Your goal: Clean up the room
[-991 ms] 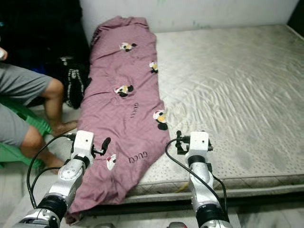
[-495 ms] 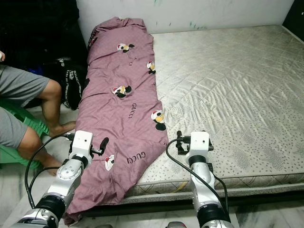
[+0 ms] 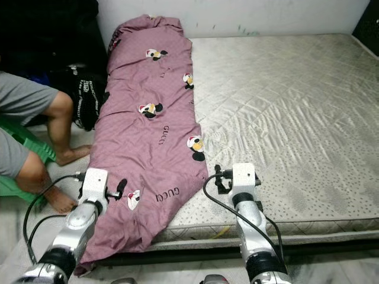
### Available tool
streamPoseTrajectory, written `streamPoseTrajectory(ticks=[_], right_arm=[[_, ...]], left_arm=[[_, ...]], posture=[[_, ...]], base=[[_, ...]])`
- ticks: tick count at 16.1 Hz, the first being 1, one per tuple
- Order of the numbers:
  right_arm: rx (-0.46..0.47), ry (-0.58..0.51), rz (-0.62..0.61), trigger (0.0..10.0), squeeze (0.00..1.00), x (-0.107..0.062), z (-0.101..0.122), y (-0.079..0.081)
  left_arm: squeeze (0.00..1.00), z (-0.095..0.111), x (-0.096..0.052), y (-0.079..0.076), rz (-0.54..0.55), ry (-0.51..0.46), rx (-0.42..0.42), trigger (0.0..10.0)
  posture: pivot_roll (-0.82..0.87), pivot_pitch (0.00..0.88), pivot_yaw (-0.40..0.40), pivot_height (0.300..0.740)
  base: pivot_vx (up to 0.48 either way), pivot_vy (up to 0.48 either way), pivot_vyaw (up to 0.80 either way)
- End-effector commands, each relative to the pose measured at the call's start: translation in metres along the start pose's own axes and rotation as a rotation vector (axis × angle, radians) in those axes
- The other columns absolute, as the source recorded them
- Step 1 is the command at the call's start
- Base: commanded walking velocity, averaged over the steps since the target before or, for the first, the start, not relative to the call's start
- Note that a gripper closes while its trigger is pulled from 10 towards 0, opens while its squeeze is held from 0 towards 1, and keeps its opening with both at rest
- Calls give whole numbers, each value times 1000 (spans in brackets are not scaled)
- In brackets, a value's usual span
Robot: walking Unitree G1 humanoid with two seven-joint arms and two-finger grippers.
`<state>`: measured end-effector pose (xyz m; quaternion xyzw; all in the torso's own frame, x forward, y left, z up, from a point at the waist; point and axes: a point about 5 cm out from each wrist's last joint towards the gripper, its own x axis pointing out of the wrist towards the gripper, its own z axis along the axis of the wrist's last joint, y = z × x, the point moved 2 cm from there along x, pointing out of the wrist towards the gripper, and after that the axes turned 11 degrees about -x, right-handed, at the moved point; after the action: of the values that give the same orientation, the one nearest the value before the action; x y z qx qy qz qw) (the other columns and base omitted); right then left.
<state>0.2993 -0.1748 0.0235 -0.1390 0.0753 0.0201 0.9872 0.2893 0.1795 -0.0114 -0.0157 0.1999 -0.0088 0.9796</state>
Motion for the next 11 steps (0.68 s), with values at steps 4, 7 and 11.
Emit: streamPoseTrajectory(ticks=[4, 7, 11], right_arm=[[27, -91, -36, 10000, 0, 1, 23, -16], [29, -80, -36, 10000, 0, -3, 20, -15], [19, -89, -29, 10000, 0, -4, 23, -13]], left_arm=[[0, 25, -1, -2, -57, -110, 13, 10000], [0, 27, 1, -5, -50, -107, 4, 10000], [0, 31, 0, -17, -84, -131, -11, 10000]], posture=[[-63, 0, 41, 740], [-79, 0, 50, 740], [-81, 0, 53, 740]], base=[[0, 0, -200], [0, 0, -800], [0, 0, -600]])
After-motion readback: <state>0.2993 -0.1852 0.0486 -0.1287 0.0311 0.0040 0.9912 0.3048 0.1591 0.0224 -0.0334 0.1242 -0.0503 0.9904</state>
